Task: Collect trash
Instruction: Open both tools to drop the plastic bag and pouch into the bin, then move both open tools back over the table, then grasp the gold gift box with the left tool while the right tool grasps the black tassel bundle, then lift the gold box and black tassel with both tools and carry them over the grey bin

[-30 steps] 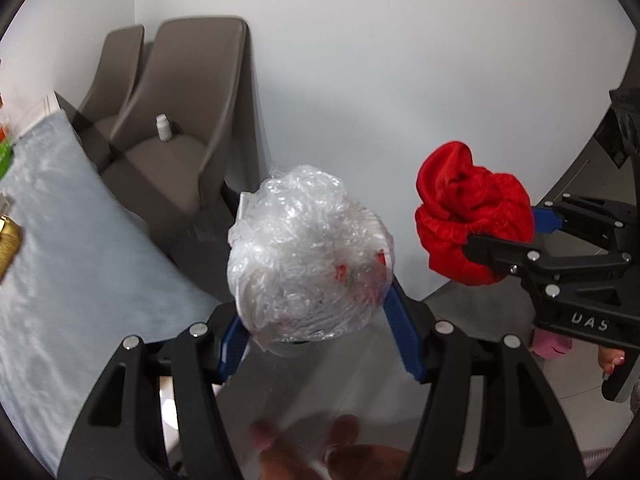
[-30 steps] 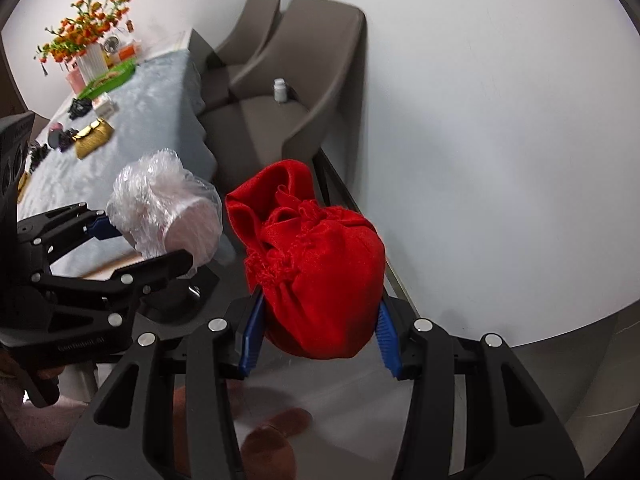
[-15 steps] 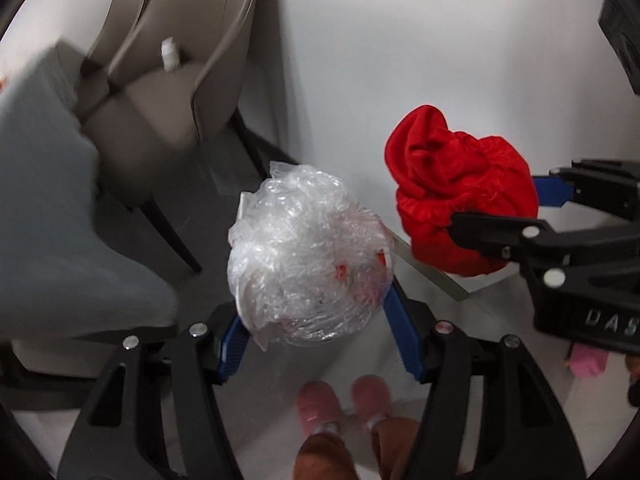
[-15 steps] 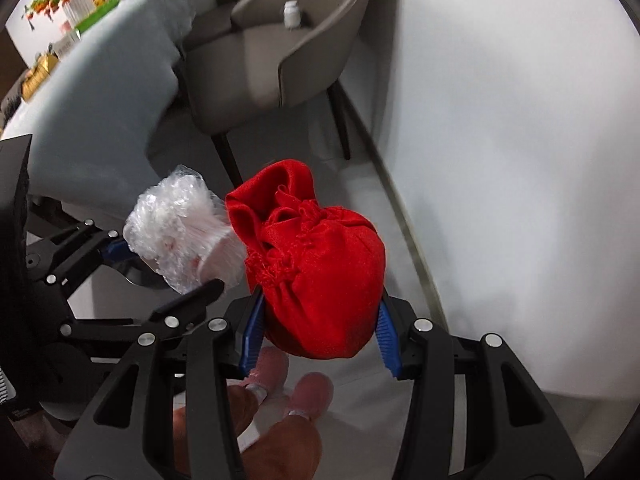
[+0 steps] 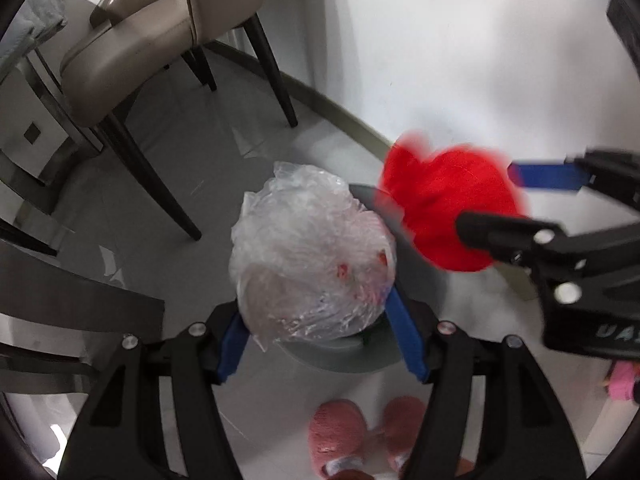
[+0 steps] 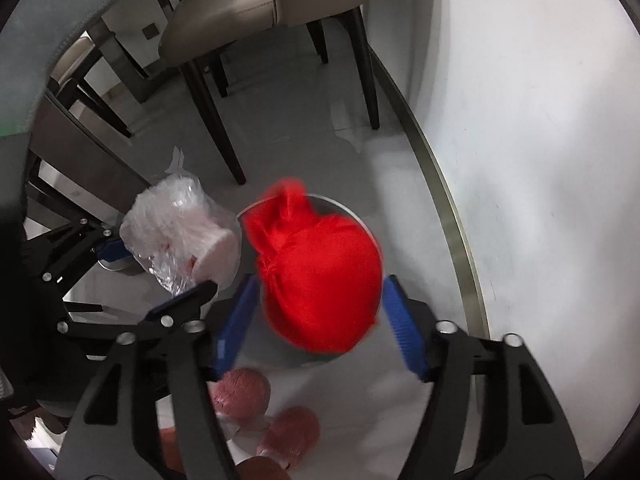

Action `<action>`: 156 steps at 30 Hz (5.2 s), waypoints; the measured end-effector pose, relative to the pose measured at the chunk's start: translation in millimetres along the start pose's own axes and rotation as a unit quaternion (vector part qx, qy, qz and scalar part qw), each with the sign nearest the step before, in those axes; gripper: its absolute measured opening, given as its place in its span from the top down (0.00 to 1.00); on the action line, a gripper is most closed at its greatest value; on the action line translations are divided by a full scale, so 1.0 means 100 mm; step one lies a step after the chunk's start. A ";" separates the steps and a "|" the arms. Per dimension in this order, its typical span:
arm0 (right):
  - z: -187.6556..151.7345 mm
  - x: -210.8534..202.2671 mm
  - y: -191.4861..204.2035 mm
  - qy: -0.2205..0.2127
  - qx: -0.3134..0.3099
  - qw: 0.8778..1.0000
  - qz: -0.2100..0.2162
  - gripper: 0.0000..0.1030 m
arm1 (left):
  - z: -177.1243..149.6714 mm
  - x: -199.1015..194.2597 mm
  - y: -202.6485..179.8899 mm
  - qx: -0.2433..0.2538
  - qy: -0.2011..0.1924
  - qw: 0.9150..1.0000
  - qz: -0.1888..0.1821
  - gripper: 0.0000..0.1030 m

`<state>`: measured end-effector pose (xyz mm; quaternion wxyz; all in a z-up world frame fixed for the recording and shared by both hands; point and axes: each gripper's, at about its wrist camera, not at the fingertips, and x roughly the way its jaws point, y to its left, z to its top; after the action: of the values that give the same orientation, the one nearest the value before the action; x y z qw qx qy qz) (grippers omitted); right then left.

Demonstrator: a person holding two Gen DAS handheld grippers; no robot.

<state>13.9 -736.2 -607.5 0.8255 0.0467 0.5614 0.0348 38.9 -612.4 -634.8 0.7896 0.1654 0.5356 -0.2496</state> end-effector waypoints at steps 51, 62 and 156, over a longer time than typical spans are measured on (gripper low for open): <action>1.78 -4.00 3.80 -0.118 -0.329 0.921 0.170 0.33 | -0.65 -5.38 2.59 -0.324 -0.140 0.916 0.192 0.23; 2.26 -3.71 5.70 -0.126 -0.321 0.918 0.197 0.33 | -1.41 -5.78 4.37 -0.347 -0.131 0.899 0.232 0.23; 2.91 -3.00 6.35 -0.124 -0.162 0.976 0.081 0.94 | -0.78 -5.08 5.62 -0.143 -0.152 0.977 0.041 0.56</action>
<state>171.4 -149.4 -149.9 0.8799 -0.0379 0.4357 0.1859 147.1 0.4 -195.9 0.8867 0.0323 0.4326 -0.1602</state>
